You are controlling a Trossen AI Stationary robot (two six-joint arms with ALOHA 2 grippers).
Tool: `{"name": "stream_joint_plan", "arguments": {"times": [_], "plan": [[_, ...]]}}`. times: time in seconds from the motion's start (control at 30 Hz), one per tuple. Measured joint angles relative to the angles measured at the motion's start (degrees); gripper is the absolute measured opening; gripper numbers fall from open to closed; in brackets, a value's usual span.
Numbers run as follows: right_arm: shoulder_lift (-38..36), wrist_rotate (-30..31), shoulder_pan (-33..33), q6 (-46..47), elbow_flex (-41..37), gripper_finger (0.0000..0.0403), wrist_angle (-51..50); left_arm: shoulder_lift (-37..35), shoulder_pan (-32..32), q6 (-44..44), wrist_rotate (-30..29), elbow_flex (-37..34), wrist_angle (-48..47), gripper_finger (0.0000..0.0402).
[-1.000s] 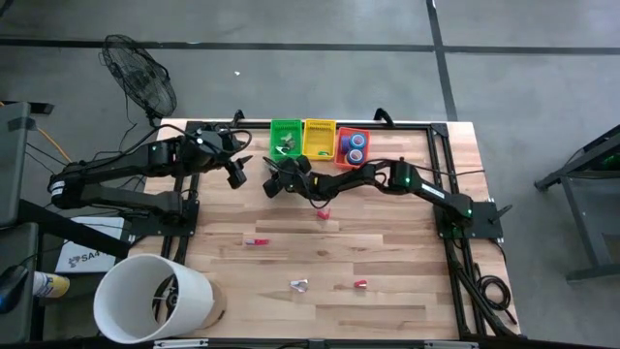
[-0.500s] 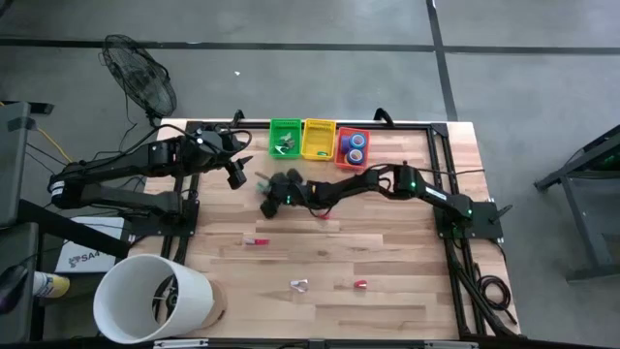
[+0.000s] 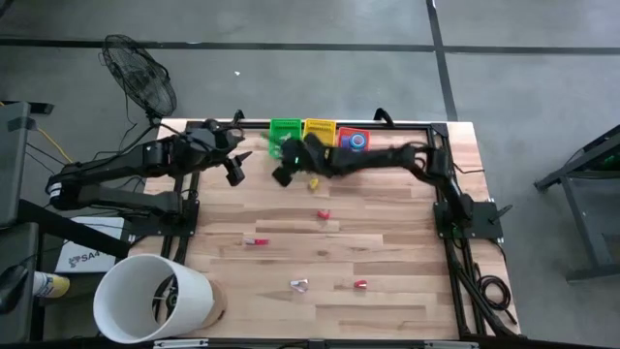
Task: Pick and place Stapler, Stapler remover, tape
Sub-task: Put the light blue staple remover into the green bin
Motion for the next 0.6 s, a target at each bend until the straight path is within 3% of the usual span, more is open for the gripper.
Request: {"name": "stream_joint_plan", "arguments": {"times": [0.33,0.6], "plan": [[-0.59,-19.86,-11.91,-9.12,-0.02,0.0083,-6.43,-2.59,0.0,1.66,0.5,0.0,1.45,0.0199],[-0.36,-24.79,-15.35,-10.07,0.0,0.0083,-2.16,-2.6,0.0,1.71,0.62,0.0,1.36,0.0199]]}}
